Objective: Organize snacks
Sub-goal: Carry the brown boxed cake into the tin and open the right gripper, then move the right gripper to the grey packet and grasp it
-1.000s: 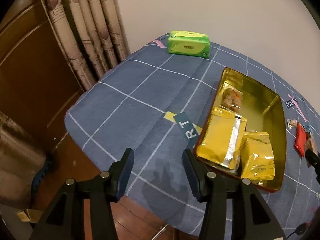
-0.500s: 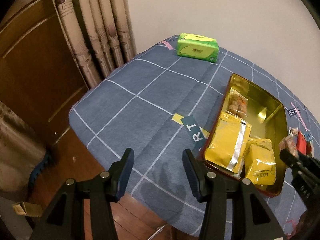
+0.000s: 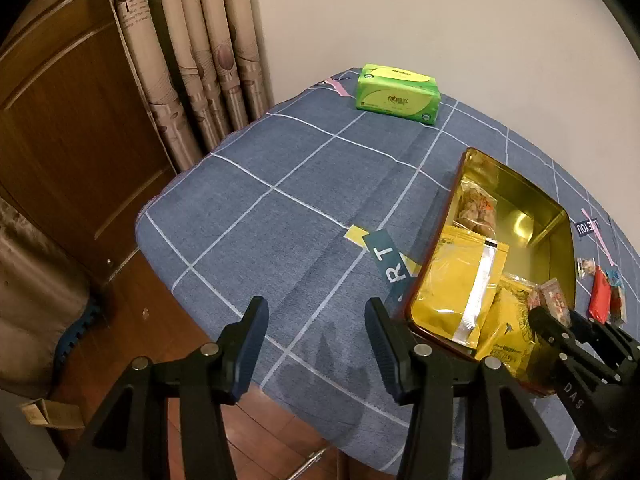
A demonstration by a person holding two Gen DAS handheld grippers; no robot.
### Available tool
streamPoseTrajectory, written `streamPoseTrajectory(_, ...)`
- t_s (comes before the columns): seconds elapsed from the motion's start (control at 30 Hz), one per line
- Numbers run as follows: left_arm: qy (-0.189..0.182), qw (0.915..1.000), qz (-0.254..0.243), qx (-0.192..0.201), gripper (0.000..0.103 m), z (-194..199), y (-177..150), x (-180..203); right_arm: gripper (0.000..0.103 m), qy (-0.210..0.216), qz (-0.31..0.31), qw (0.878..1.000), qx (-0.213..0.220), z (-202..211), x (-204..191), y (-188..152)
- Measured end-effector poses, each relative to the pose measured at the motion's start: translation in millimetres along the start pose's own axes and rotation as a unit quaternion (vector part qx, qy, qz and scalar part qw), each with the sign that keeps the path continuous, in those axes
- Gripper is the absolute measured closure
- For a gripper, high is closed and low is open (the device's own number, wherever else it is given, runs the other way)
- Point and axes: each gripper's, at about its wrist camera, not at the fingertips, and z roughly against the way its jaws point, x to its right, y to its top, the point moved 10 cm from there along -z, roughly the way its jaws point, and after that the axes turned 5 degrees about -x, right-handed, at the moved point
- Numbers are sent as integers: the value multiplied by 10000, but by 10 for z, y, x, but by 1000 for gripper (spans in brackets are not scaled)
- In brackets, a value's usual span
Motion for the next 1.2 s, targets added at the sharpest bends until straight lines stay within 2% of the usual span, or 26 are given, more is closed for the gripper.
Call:
streamPoseTrajectory(0.5,13,10000,1,23,52,2,-12,12,72,86,-21,10000,-16,12,-18,-33)
streamPoseTrajectory(0.63,14,10000,4,27,52,1,-12,12,68,122,-52,9999,-13,25,-19,-36)
streamPoseTrajectory(0.77,14,10000,-7,20,52,-1,-13,21,55,171,-87,9998,73,90,-8,-17)
streamPoseTrajectory(1.03,-3,10000,-41,53,52,1,-1,38,54,160,-21,9995,266,245,-23,44)
streamPoseTrajectory(1.2,6,10000,-67,60,52,-6,8,37,54,179,-186,9989,382,370,118,28)
